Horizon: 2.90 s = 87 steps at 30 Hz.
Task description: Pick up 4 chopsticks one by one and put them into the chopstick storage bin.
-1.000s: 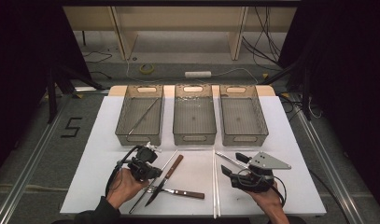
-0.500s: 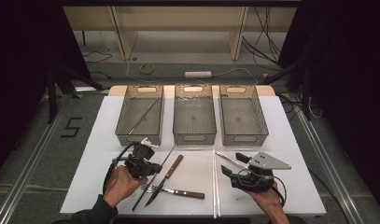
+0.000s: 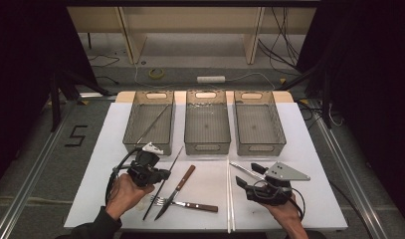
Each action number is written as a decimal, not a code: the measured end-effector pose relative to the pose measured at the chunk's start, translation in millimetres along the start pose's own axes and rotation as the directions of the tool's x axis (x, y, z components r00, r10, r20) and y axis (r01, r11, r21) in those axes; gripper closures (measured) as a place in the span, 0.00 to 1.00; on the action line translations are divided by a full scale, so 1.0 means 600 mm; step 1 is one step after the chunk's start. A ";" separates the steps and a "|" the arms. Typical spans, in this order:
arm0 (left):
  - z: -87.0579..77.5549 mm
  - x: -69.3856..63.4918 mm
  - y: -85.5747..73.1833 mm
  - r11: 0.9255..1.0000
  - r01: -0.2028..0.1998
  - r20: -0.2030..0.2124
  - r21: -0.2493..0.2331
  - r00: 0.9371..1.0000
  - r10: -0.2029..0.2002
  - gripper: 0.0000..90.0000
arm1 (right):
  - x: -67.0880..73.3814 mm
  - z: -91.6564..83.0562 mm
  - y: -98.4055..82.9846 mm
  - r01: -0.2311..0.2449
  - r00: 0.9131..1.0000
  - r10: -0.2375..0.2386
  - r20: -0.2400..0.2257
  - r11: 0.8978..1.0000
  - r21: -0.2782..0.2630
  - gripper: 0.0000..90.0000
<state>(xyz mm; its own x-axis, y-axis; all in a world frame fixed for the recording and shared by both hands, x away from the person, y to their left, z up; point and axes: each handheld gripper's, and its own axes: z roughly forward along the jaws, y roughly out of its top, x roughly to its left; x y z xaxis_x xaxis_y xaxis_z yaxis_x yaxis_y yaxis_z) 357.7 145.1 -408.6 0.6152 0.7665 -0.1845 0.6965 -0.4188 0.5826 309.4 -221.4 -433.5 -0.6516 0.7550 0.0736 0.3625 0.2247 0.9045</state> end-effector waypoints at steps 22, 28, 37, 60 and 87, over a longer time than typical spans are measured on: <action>-0.072 0.058 0.024 0.991 0.063 0.002 -0.117 0.998 -0.063 0.96 | -0.001 0.000 0.000 -0.003 1.000 0.003 0.002 1.000 0.001 0.33; -0.083 0.087 0.047 0.986 0.086 -0.002 -0.142 0.996 -0.087 0.96 | -0.001 0.000 0.000 -0.006 1.000 0.006 0.000 1.000 0.001 0.33; -0.089 0.127 0.099 0.980 0.090 -0.033 -0.176 0.995 -0.097 0.96 | -0.003 0.000 0.000 -0.008 1.000 0.008 -0.003 1.000 -0.001 0.33; -0.097 0.198 0.199 0.972 0.075 -0.117 -0.225 0.988 -0.103 0.96 | -0.004 0.000 0.000 -0.017 1.000 0.017 -0.007 1.000 -0.004 0.33; -0.030 0.281 0.212 0.970 0.074 -0.210 -0.232 0.970 -0.125 0.96 | -0.005 0.002 -0.001 -0.015 1.000 0.015 -0.014 1.000 0.000 0.33</action>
<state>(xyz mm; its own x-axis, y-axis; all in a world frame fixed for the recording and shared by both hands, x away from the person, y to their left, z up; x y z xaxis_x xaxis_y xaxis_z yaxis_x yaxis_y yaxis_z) 543.3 229.7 -351.2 0.4321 0.8978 -0.0851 0.6354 -0.2361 0.7352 311.7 -223.1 -434.5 -0.6555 0.7494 0.0936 0.3723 0.2128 0.9034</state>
